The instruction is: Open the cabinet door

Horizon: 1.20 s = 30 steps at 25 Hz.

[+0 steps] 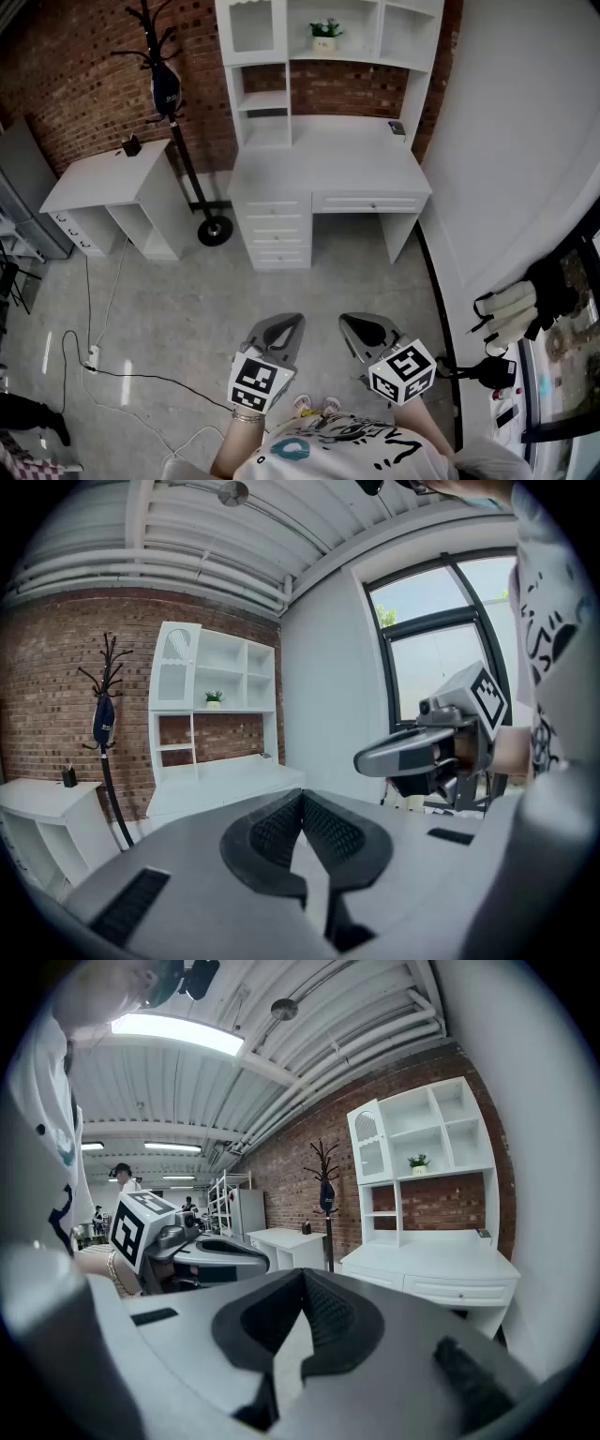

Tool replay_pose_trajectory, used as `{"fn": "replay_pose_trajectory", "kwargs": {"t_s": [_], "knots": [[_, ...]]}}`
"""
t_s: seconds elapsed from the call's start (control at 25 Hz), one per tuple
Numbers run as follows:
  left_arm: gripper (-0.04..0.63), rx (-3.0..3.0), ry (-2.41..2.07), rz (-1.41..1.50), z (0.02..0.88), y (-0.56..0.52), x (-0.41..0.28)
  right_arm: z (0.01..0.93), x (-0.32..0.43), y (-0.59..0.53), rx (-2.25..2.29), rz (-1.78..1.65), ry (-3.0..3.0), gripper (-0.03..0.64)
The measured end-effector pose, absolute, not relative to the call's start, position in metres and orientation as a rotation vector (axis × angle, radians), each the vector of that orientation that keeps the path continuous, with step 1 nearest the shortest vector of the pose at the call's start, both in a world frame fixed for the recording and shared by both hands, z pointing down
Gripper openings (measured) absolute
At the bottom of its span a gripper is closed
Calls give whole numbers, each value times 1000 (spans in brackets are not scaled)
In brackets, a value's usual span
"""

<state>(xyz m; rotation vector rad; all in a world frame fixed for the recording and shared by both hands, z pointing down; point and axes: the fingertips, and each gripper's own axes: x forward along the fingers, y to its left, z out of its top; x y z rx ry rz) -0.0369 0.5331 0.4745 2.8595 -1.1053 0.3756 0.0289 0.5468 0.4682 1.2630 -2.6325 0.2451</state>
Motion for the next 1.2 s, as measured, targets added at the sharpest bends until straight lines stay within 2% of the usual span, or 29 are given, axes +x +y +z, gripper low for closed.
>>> {"fn": "replay_pose_trajectory", "kwargs": {"t_s": [0.36,1.2], "knots": [[14,2863,-1121,368,471,529,-29,466,33,544,1242,238,-2662,26],[14,2831,-1095,379,488,508,-63,477,7,538,1265,266,-2706,29]]}}
